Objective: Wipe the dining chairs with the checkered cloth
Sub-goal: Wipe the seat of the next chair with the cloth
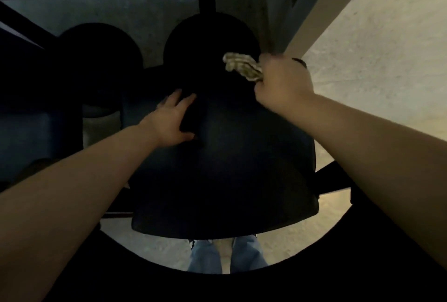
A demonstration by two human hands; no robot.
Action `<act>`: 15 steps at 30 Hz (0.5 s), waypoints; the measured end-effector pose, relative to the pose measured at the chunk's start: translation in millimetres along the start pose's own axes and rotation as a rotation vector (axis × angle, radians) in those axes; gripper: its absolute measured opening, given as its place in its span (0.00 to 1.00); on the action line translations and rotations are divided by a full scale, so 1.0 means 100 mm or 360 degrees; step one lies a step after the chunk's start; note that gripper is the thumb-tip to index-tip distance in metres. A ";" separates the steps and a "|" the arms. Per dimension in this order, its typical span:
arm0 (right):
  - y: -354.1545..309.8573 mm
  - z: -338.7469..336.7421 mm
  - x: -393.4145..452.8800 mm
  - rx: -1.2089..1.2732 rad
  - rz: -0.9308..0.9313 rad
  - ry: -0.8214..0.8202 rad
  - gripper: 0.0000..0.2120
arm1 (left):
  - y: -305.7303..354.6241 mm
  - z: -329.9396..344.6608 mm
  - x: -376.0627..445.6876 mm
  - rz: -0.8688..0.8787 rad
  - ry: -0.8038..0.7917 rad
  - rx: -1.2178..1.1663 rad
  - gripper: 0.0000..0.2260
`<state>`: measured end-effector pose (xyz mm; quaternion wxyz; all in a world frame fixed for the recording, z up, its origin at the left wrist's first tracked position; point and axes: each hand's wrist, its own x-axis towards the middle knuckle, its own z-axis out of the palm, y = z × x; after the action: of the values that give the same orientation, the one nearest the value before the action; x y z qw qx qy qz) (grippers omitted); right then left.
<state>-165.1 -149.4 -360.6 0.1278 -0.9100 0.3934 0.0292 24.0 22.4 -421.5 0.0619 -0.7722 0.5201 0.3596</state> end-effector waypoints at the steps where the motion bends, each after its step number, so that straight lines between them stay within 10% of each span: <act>1: -0.01 0.11 -0.06 0.0048 -0.0074 -0.0120 0.12 | -0.13 0.08 -0.03 -0.0158 -0.0178 0.0129 0.54; 5: -0.06 0.66 -0.32 0.0375 -0.0157 -0.0747 0.21 | -0.32 0.29 -0.05 -0.0266 -0.0381 0.0428 0.62; 15: -0.48 1.56 -0.34 0.0234 -0.0088 -0.0033 0.31 | -0.35 0.35 -0.01 -0.0267 -0.0316 0.0361 0.61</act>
<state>-146.4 -53.3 -496.0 0.1990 -0.9083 0.3680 0.0061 36.0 55.5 -455.7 0.2295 -0.7616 0.4824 0.3669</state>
